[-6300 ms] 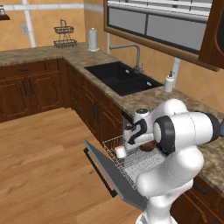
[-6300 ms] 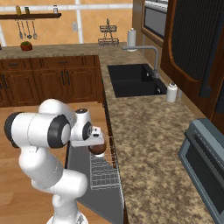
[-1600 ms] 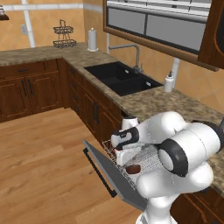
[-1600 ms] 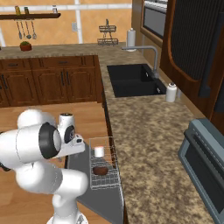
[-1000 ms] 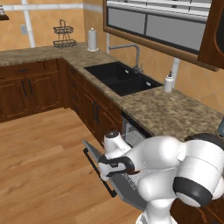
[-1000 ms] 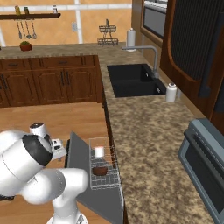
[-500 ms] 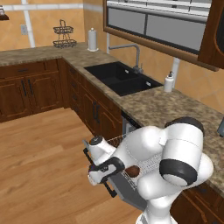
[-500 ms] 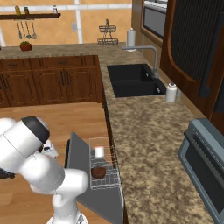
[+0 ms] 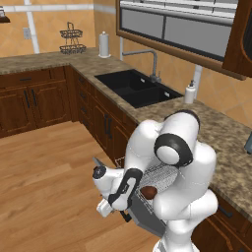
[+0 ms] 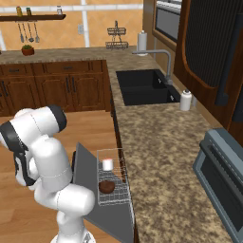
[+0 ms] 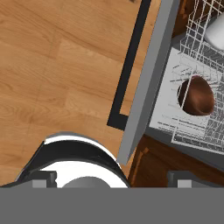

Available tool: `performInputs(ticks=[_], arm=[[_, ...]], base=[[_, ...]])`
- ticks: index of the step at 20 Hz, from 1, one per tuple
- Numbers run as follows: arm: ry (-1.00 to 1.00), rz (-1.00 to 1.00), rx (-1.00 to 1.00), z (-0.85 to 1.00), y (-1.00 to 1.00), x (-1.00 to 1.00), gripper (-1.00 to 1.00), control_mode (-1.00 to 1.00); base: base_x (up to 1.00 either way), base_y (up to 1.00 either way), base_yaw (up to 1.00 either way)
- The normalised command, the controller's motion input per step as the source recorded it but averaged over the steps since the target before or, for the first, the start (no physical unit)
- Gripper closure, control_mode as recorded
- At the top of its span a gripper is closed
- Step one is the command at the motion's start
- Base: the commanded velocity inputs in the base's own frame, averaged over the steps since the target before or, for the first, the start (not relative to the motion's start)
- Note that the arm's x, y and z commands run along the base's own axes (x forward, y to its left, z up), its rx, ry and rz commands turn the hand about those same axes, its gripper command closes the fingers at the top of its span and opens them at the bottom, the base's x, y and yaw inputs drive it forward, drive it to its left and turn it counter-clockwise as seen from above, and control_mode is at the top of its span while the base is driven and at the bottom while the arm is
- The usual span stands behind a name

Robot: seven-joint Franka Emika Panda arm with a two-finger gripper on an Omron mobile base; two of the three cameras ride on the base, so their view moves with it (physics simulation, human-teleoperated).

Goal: Pick up the cup and bowl from the counter, place them in the dishwasher, and close the dishwasher door.

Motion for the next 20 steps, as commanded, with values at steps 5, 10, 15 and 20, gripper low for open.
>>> performInputs(ticks=[5, 10, 15, 20], arm=[[0.0, -0.03, -0.17, -0.4, 0.17, 0.23, -1.0, -1.0], [-0.01, -0.06, -0.22, -0.42, 0.39, 0.2, -1.0, -1.0], [-0.09, -0.08, -0.2, -0.36, 0.15, 0.32, -1.0, -1.0], [-0.04, -0.06, -0.3, -0.53, 0.24, 0.59, -1.0, -1.0]], base=[[0.0, 0.0, 0.0], [0.0, 0.0, 0.0], [0.0, 0.0, 0.0], [0.0, 0.0, 0.0]])
